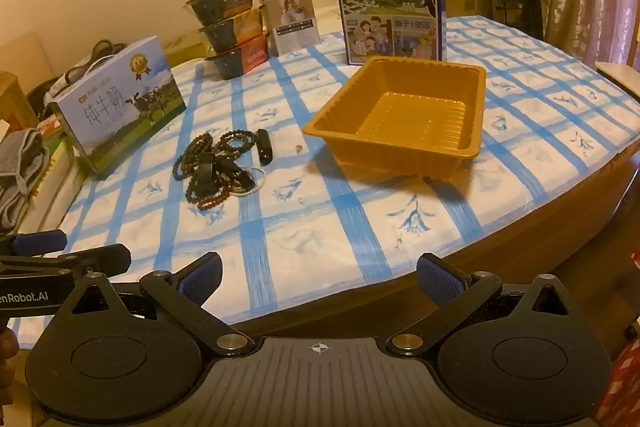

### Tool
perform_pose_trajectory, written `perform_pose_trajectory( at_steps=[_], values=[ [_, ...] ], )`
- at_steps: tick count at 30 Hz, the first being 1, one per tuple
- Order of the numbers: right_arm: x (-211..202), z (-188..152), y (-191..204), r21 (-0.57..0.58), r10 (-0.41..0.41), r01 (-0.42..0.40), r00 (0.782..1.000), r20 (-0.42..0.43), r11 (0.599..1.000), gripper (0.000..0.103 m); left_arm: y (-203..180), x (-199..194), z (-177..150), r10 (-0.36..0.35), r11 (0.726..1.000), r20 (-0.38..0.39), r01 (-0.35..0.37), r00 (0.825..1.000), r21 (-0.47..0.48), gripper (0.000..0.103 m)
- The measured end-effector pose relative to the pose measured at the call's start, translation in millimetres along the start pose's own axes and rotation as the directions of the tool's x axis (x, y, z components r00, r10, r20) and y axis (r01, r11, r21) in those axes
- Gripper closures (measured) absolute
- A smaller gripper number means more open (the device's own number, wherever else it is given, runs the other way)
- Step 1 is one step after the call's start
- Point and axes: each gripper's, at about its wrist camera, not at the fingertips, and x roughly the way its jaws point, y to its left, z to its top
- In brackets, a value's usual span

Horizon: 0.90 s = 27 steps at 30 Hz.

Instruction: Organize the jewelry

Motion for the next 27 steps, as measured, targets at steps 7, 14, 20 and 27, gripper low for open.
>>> perform_pose_trajectory(
  at_steps=[7, 14, 20, 27],
  values=[
    [-0.4, -0.1, -0.6, 0.003, 0.007, -0.007, 1.000, 0.002, 1.000, 0.000, 0.2, 0.2, 0.1, -0.007, 1.000, -0.003, 0.007, 1.000, -0.005, 0.001],
    [-0.4, 0.5, -2.8, 0.001, 0.007, -0.007, 1.000, 0.003, 1.000, 0.000, 0.3, 0.0, 0.1, -0.008, 1.000, -0.002, 0.008, 1.000, -0.006, 0.001],
    [-0.6, 0.2, -0.8, 0.002, 0.004, -0.004, 1.000, 0.005, 1.000, 0.000, 0.2, 0.1, 0.1, -0.008, 1.000, -0.002, 0.008, 1.000, -0.007, 0.001],
    [-1.1, 0.8, -0.2, 0.001, 0.003, -0.003, 1.000, 0.004, 1.000, 0.000, 0.2, 0.0, 0.1, -0.007, 1.000, -0.002, 0.007, 1.000, -0.007, 0.001]
  ],
)
